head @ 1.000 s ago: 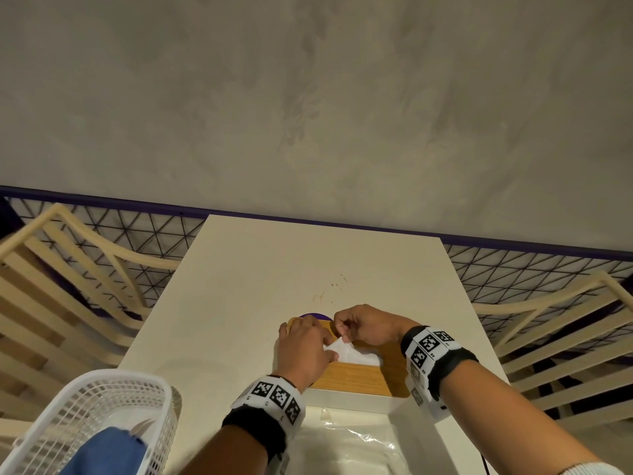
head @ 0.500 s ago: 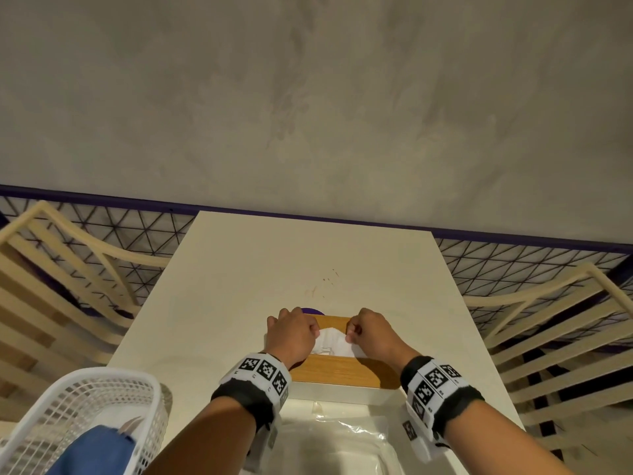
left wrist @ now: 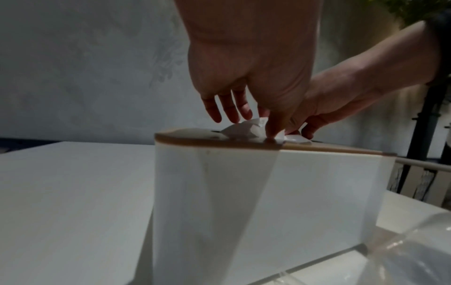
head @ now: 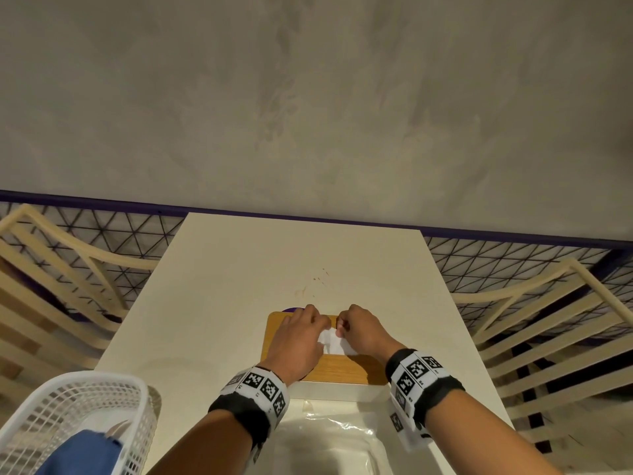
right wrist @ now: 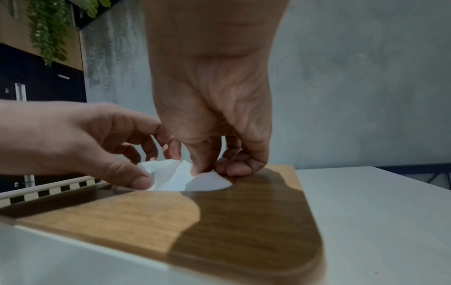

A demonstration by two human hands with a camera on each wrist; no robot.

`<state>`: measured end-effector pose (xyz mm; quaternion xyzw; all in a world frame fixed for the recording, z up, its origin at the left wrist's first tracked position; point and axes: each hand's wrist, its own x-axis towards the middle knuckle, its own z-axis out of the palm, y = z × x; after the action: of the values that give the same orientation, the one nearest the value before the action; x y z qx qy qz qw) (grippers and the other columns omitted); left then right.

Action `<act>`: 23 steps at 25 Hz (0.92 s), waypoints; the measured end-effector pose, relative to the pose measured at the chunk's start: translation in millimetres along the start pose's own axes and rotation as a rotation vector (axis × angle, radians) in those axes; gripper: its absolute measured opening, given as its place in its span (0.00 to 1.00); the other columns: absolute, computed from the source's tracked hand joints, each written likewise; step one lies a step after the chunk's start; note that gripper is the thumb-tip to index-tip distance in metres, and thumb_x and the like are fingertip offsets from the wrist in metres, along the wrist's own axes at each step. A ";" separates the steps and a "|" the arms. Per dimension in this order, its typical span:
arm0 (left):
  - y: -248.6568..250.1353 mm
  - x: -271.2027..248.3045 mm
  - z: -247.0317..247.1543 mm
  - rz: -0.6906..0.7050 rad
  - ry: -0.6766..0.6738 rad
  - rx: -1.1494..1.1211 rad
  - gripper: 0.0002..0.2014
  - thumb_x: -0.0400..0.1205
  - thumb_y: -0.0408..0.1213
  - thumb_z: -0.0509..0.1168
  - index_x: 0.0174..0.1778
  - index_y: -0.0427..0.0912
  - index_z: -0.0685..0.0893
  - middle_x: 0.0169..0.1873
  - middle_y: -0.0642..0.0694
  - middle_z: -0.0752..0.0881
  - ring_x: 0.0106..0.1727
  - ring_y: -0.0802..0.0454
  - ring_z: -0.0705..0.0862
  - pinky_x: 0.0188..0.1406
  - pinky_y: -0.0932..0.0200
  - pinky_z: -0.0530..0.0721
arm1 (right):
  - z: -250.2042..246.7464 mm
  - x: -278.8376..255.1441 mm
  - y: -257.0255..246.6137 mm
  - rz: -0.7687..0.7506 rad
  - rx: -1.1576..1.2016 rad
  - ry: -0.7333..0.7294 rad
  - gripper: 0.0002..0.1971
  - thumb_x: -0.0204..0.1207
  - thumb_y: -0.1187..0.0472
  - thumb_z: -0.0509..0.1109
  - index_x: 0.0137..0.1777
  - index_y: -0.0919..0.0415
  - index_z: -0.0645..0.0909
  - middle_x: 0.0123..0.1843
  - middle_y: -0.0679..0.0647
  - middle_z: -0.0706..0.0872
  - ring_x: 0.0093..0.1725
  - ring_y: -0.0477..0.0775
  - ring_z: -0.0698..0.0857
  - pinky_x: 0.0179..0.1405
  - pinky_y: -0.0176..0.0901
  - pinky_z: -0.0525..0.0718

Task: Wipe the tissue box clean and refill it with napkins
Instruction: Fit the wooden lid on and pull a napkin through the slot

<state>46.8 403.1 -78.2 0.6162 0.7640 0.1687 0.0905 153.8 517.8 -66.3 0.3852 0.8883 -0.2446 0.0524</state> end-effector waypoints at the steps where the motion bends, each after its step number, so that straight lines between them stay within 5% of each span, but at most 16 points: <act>1: 0.8 0.3 0.3 0.002 -0.008 0.011 0.20 0.77 0.31 0.61 0.65 0.47 0.74 0.63 0.46 0.75 0.64 0.47 0.72 0.61 0.55 0.70 | 1.1 -2.1 -1.6 -0.002 -0.006 0.015 0.13 0.78 0.66 0.62 0.32 0.54 0.74 0.44 0.55 0.75 0.42 0.54 0.77 0.40 0.40 0.70; 6: -0.3 4.0 -9.2 -0.157 0.029 -0.227 0.11 0.78 0.32 0.59 0.54 0.43 0.82 0.55 0.43 0.85 0.54 0.44 0.81 0.52 0.52 0.78 | 6.4 -13.6 -4.8 0.019 0.074 0.132 0.08 0.77 0.66 0.63 0.55 0.61 0.77 0.52 0.61 0.82 0.49 0.60 0.81 0.40 0.40 0.69; 9: -1.4 8.5 -18.0 -0.234 0.032 -0.333 0.11 0.79 0.32 0.57 0.49 0.43 0.84 0.46 0.42 0.89 0.45 0.46 0.83 0.41 0.57 0.78 | 11.4 -28.7 -14.2 0.066 0.259 0.133 0.25 0.68 0.52 0.76 0.60 0.57 0.69 0.51 0.54 0.76 0.49 0.56 0.77 0.36 0.41 0.70; 11: -1.8 11.0 -20.9 -0.256 0.017 -0.348 0.12 0.79 0.31 0.55 0.48 0.44 0.85 0.43 0.42 0.89 0.40 0.49 0.80 0.37 0.60 0.74 | 18.1 -37.0 -24.0 0.093 0.100 0.152 0.33 0.63 0.43 0.77 0.62 0.56 0.66 0.55 0.53 0.74 0.55 0.58 0.76 0.40 0.44 0.72; 13: -2.3 12.4 -21.0 -0.272 0.017 -0.390 0.13 0.79 0.31 0.55 0.47 0.44 0.85 0.42 0.42 0.89 0.40 0.49 0.79 0.37 0.60 0.74 | 23.0 -42.2 -30.8 0.112 -0.117 0.191 0.31 0.68 0.40 0.72 0.63 0.57 0.66 0.61 0.55 0.75 0.59 0.61 0.76 0.50 0.50 0.74; 17: -2.8 10.4 -19.6 -0.275 0.019 -0.393 0.10 0.79 0.34 0.58 0.47 0.44 0.85 0.37 0.45 0.87 0.40 0.49 0.80 0.38 0.60 0.75 | 21.2 -39.3 -30.5 0.143 -0.230 0.252 0.16 0.80 0.51 0.59 0.62 0.59 0.74 0.61 0.58 0.79 0.59 0.63 0.78 0.58 0.53 0.74; 20: -4.5 6.0 -20.1 -0.264 -0.037 -0.410 0.02 0.76 0.39 0.66 0.42 0.49 0.84 0.32 0.55 0.82 0.38 0.53 0.80 0.36 0.62 0.74 | 11.4 -35.8 -23.9 0.138 -0.022 0.224 0.12 0.79 0.61 0.58 0.52 0.60 0.84 0.53 0.58 0.86 0.52 0.61 0.83 0.46 0.44 0.77; 23: -8.3 5.1 -18.0 -0.248 -0.095 -0.367 0.05 0.73 0.36 0.69 0.42 0.51 0.84 0.33 0.55 0.82 0.40 0.53 0.81 0.39 0.61 0.77 | -1.8 -28.0 -13.7 0.151 0.167 0.161 0.12 0.76 0.66 0.61 0.49 0.58 0.85 0.50 0.58 0.89 0.50 0.60 0.85 0.41 0.41 0.76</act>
<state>31.9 403.9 -64.2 0.4982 0.7852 0.2632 0.2568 163.8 492.1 -51.4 0.4725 0.8346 -0.2812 -0.0331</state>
